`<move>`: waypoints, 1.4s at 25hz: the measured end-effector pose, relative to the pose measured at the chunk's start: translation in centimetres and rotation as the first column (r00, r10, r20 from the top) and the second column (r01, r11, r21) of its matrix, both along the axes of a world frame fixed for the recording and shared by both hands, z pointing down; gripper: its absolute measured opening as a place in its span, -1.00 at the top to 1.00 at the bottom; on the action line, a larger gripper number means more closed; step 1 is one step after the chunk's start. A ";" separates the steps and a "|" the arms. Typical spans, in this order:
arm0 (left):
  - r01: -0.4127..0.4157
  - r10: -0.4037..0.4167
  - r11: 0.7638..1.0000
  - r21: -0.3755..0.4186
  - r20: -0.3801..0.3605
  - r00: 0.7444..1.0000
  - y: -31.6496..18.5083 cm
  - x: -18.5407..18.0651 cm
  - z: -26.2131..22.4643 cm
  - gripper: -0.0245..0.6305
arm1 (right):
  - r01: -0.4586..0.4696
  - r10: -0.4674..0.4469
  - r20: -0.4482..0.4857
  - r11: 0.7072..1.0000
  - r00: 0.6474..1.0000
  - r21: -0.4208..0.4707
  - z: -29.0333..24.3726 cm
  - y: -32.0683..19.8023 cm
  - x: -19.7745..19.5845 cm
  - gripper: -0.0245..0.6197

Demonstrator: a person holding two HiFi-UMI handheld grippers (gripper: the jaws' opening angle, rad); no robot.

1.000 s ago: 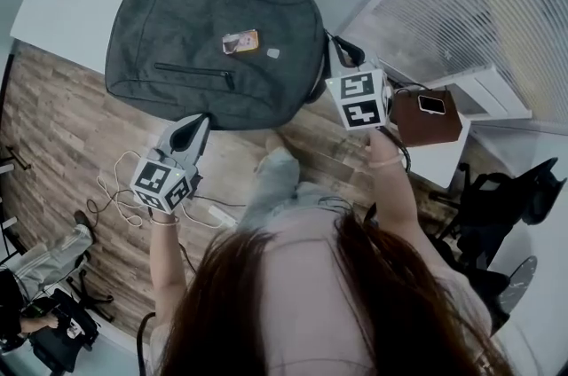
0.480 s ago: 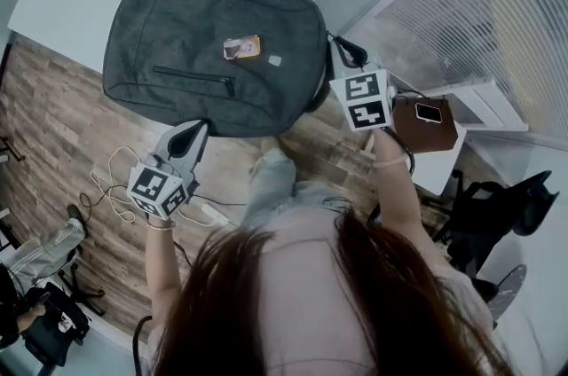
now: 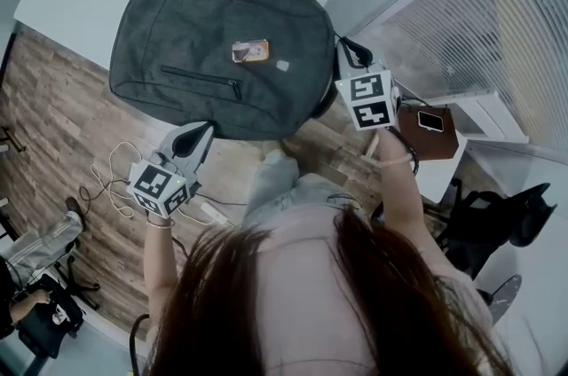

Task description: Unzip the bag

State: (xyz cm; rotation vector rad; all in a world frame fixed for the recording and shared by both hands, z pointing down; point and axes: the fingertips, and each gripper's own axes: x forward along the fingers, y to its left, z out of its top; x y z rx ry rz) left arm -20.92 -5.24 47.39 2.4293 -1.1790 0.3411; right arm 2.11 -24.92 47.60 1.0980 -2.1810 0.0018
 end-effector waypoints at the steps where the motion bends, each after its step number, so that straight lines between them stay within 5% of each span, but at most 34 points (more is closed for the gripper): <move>1: -0.003 0.003 1.000 -0.004 0.001 1.000 0.0 0.0 0.0 0.90 | 0.003 -0.003 -0.001 1.000 1.000 0.001 0.0 -0.1 0.0 0.87; 12: -0.015 0.017 0.997 -0.081 0.021 1.000 -0.2 0.3 0.3 0.90 | 0.051 -0.050 0.019 0.999 0.999 -0.002 0.0 -0.9 -0.2 0.87; 21: 0.032 -0.029 0.969 -0.244 0.018 0.999 -0.5 0.4 0.5 0.90 | 0.096 -0.095 0.045 0.995 0.994 -0.032 0.5 -0.8 -0.4 0.89; 35: 0.240 -0.238 0.955 -0.174 0.032 0.971 -0.6 0.1 -0.3 0.90 | 0.217 -0.208 0.098 0.972 0.973 -0.087 0.9 -0.8 -0.7 0.89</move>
